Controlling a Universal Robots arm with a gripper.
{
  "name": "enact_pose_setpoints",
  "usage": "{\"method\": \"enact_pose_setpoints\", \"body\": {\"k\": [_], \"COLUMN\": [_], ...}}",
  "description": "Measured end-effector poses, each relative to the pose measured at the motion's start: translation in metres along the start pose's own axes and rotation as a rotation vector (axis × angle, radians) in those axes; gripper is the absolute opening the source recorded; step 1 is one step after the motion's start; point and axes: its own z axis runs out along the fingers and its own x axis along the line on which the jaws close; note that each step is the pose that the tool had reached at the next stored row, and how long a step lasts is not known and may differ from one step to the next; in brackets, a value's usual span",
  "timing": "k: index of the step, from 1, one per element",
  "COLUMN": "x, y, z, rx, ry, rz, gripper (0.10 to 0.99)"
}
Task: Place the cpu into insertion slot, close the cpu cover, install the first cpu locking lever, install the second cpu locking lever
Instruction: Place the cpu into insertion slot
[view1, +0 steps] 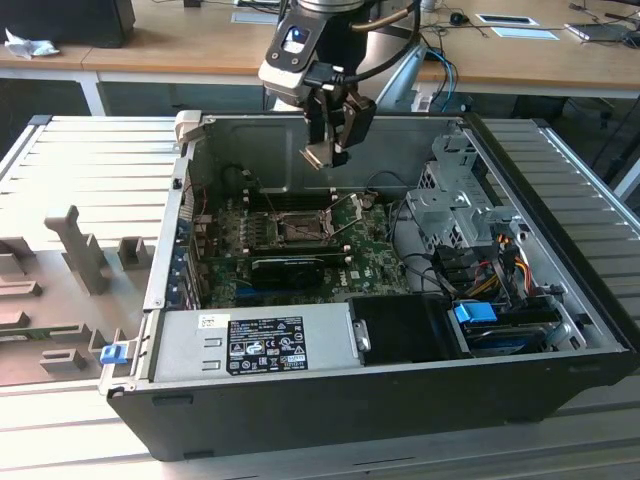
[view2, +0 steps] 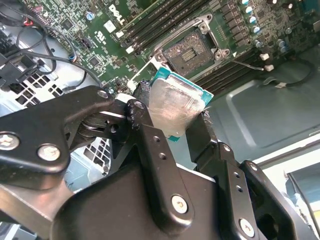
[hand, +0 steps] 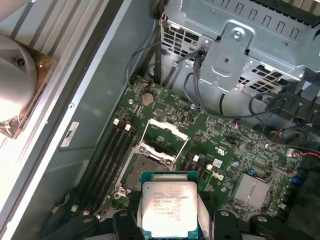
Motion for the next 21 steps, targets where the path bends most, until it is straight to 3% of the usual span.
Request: {"method": "enact_pose_setpoints", "body": {"k": [6, 15, 21], "x": [-0.0001, -0.0001, -0.0002], "y": [-0.0004, -0.0007, -0.0008], "z": [0.0039, 0.0071, 0.0091], "rx": [0.002, 0.0, 0.0], "ry": [-0.0054, -0.0159, -0.0164], "rz": [0.011, 0.128, 0.133], "gripper": [0.533, 0.533, 0.533]}}
